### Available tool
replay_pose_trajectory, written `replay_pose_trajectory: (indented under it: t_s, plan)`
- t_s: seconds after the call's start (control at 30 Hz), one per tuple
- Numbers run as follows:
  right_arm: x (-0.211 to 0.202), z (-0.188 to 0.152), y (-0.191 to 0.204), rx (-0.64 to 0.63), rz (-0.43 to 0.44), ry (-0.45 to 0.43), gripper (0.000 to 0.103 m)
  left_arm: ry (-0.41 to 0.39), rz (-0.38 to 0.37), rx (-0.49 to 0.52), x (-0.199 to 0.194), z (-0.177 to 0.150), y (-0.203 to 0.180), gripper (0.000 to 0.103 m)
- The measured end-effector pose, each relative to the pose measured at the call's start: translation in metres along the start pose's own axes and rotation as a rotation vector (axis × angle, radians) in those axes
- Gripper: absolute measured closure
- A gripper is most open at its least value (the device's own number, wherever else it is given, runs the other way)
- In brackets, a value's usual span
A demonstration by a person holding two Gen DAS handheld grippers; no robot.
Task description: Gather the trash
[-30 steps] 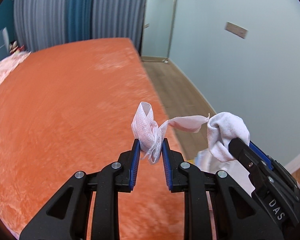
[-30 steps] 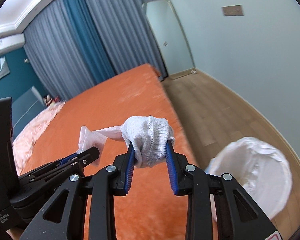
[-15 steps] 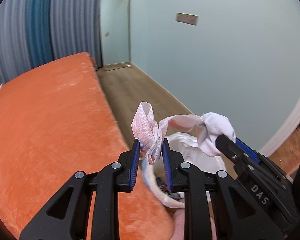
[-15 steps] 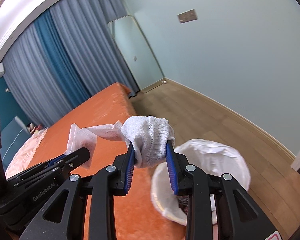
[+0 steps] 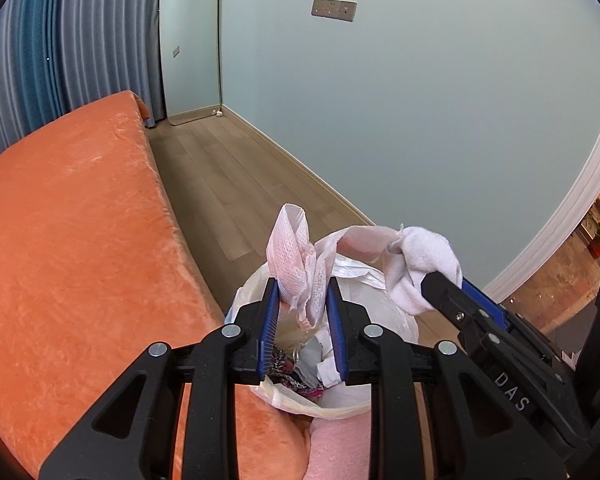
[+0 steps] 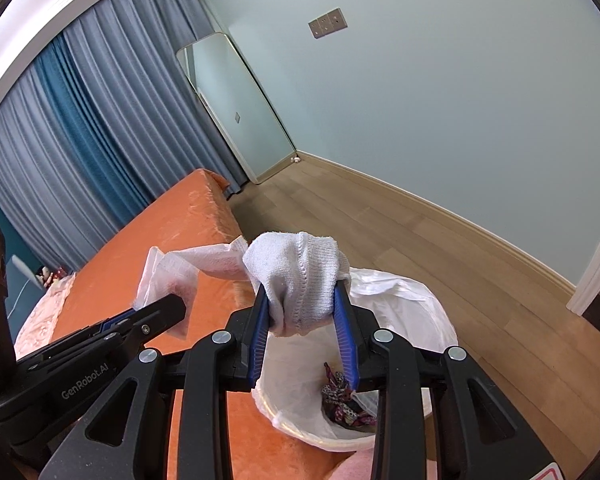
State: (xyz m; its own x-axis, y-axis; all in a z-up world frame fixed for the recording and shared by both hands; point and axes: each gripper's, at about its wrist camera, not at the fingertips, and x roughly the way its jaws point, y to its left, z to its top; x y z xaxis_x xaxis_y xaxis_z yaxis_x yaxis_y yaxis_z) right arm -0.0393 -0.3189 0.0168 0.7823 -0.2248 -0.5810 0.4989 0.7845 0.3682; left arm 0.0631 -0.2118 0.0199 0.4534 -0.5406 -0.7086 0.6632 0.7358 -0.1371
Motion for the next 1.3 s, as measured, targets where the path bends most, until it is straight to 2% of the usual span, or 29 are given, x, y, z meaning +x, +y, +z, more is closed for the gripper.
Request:
replay_pose_trajectory:
  t_s: [0.07, 0.13, 0.17, 0.43, 0.53, 0.67, 0.8, 0.87, 0.9, 1.1, 1.3]
  plan:
    - [0.002, 0.0, -0.002, 0.001, -0.007, 0.005, 0.068, 0.002, 0.001, -0.001, 0.003, -0.001, -0.001, 0.071]
    - [0.003, -0.001, -0.003, -0.002, -0.009, 0.006, 0.066, 0.002, 0.006, -0.008, 0.006, 0.0, -0.001, 0.059]
    - [0.0, -0.003, -0.002, -0.004, -0.012, 0.005, 0.065, 0.0, 0.007, -0.01, 0.004, -0.001, -0.003, 0.058]
    - [-0.002, -0.004, -0.002, -0.03, -0.018, 0.025, 0.065, -0.002, 0.025, -0.017, 0.002, -0.003, -0.001, 0.056]
    - [-0.001, -0.004, 0.002, -0.06, -0.025, 0.039, 0.061, -0.009, 0.042, -0.025, -0.004, -0.006, 0.004, 0.051]
    - [0.002, 0.0, 0.006, -0.093, -0.032, 0.058, 0.058, -0.019, 0.065, -0.028, -0.01, -0.009, 0.011, 0.051]
    - [0.004, -0.002, 0.011, -0.123, -0.042, 0.074, 0.05, -0.021, 0.092, -0.038, -0.015, -0.013, 0.02, 0.049]
    - [0.004, -0.004, 0.014, -0.143, -0.051, 0.077, 0.044, -0.023, 0.116, -0.038, -0.019, -0.016, 0.024, 0.043]
    - [0.004, -0.005, 0.016, -0.153, -0.057, 0.08, 0.039, -0.028, 0.135, -0.035, -0.021, -0.018, 0.026, 0.036]
    - [0.003, -0.012, 0.021, -0.209, -0.101, 0.102, 0.021, -0.032, 0.2, -0.019, -0.026, -0.027, 0.035, 0.027]
    - [0.005, -0.019, 0.029, -0.24, -0.094, 0.131, 0.019, -0.025, 0.27, -0.018, -0.027, -0.038, 0.042, 0.016]
